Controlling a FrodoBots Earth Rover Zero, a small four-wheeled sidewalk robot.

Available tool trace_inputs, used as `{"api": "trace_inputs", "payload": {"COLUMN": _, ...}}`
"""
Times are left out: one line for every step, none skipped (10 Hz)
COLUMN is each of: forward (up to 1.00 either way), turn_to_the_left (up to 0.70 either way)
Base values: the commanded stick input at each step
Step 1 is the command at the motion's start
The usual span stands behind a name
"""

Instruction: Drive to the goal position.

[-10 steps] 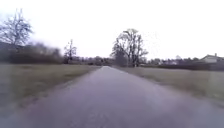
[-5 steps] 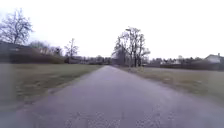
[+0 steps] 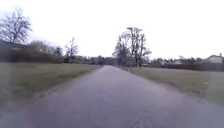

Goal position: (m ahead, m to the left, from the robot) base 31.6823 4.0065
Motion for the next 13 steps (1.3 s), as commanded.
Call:
{"api": "trace_inputs", "payload": {"forward": 1.0, "turn_to_the_left": 0.0}}
{"api": "trace_inputs", "payload": {"forward": 1.0, "turn_to_the_left": 0.0}}
{"api": "trace_inputs", "payload": {"forward": 1.0, "turn_to_the_left": 0.0}}
{"api": "trace_inputs", "payload": {"forward": 1.0, "turn_to_the_left": 0.0}}
{"api": "trace_inputs", "payload": {"forward": 1.0, "turn_to_the_left": 0.0}}
{"api": "trace_inputs", "payload": {"forward": 1.0, "turn_to_the_left": 0.0}}
{"api": "trace_inputs", "payload": {"forward": 1.0, "turn_to_the_left": 0.0}}
{"api": "trace_inputs", "payload": {"forward": 1.0, "turn_to_the_left": 0.0}}
{"api": "trace_inputs", "payload": {"forward": 1.0, "turn_to_the_left": 0.0}}
{"api": "trace_inputs", "payload": {"forward": 1.0, "turn_to_the_left": 0.0}}
{"api": "trace_inputs", "payload": {"forward": 1.0, "turn_to_the_left": 0.0}}
{"api": "trace_inputs", "payload": {"forward": 1.0, "turn_to_the_left": 0.0}}
{"api": "trace_inputs", "payload": {"forward": 1.0, "turn_to_the_left": 0.0}}
